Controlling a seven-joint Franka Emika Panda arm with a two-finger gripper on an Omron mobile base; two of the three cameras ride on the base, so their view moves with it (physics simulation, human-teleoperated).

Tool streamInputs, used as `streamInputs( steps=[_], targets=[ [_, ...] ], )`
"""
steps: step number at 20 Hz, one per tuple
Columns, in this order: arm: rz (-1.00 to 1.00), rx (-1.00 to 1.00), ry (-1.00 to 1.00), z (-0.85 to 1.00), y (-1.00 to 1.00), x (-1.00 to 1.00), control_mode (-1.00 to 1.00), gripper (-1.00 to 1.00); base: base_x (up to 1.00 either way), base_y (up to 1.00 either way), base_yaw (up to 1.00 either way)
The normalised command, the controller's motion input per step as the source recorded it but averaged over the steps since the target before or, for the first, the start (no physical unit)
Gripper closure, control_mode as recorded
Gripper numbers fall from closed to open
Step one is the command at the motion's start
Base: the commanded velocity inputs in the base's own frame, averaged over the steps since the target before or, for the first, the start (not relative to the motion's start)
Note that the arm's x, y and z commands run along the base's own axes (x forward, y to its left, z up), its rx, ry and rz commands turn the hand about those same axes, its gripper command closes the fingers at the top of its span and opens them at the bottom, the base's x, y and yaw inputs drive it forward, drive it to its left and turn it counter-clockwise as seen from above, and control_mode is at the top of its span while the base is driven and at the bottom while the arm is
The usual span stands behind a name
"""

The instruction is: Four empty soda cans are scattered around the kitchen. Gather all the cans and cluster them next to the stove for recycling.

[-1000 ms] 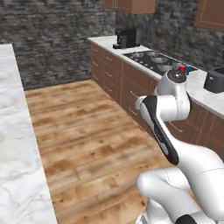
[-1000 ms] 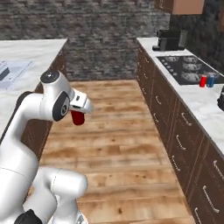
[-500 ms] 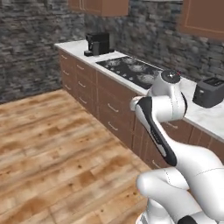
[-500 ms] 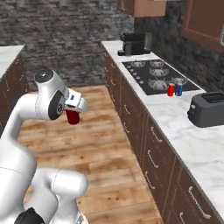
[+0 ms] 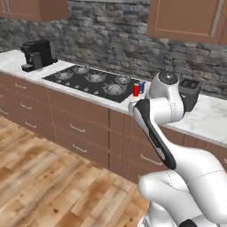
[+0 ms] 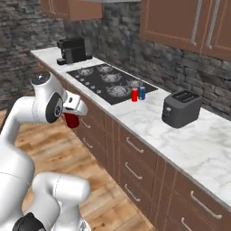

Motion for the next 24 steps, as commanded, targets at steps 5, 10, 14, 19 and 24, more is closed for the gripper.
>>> streamInputs(
  steps=[5, 10, 14, 19, 24],
  targets=[
    [0.00, 0.00, 0.00, 0.00, 0.00, 0.00, 1.00, 1.00, 0.31, 0.68, -0.63],
    [0.00, 0.00, 0.00, 0.00, 0.00, 0.00, 1.00, 1.00, 0.59, 0.90, -0.57],
    [0.00, 0.00, 0.00, 0.00, 0.00, 0.00, 1.00, 1.00, 0.44, 0.94, -0.48],
    [0.00, 0.00, 0.00, 0.00, 0.00, 0.00, 1.00, 1.00, 0.41, 0.57, -0.42],
    [0.00, 0.00, 0.00, 0.00, 0.00, 0.00, 1.00, 1.00, 0.58, 0.51, -0.40]
  ],
)
